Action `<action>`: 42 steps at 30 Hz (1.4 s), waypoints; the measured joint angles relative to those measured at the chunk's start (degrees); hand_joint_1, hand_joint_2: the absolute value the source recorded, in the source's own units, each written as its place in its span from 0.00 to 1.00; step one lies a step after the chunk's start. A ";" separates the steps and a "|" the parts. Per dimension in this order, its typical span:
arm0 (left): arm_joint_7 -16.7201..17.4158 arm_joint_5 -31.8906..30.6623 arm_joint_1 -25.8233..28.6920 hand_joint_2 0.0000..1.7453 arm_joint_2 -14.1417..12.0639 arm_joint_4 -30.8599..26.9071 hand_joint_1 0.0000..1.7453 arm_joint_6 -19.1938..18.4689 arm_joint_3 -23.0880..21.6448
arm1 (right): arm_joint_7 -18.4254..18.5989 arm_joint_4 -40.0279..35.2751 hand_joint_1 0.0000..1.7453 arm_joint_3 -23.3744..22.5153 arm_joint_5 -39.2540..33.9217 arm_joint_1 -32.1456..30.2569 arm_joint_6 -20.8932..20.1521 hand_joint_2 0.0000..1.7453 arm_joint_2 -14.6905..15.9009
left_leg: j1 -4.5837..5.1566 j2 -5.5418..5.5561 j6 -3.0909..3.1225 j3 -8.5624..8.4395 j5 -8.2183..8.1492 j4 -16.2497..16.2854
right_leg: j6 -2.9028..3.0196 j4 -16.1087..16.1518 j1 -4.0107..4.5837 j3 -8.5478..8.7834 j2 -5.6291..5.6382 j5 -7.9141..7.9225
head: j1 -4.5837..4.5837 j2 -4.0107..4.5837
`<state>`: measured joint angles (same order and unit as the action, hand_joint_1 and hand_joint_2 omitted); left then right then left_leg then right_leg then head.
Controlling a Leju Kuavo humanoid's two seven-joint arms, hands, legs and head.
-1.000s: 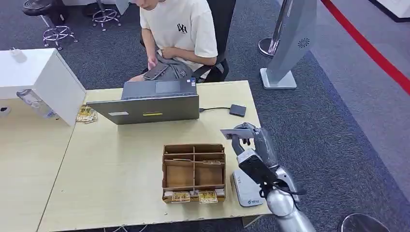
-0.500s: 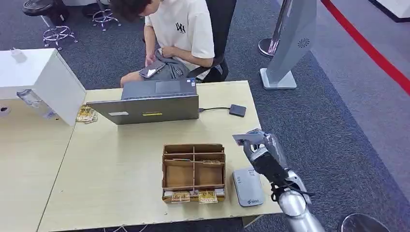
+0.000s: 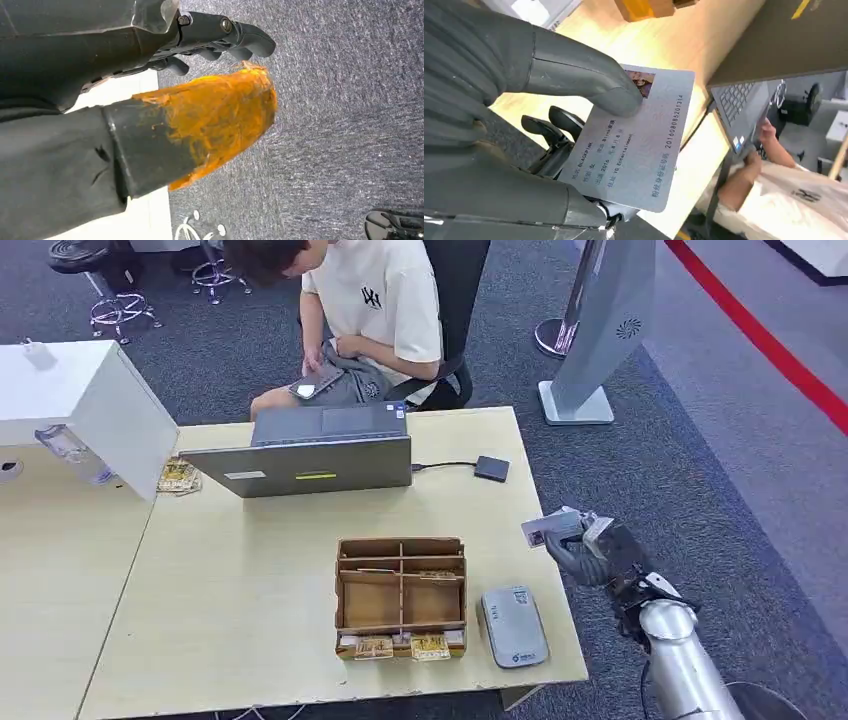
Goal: Pass the card to the sensor for recognition and then transmit it.
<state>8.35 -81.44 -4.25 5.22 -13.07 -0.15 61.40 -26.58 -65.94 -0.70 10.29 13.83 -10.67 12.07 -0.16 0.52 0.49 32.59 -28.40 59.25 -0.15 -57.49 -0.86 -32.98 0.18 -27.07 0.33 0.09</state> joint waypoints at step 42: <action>1.11 1.25 0.06 0.00 0.22 0.00 0.00 -0.02 1.95 | -1.14 -0.86 1.00 19.65 17.71 8.19 -1.61 1.00 8.83 | -0.01 0.01 0.00 0.01 0.00 0.00 | 0.00 -0.01 0.01 0.01 -0.01 0.00 | 0.02 0.00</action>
<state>9.46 -80.19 -4.19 5.44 -13.07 -0.17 63.34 -27.71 -66.80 18.95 28.00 22.02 -12.28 20.90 -0.17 0.53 0.49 32.60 -28.40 59.25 -0.15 -57.50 -0.85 -32.97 0.18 -27.08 0.35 0.09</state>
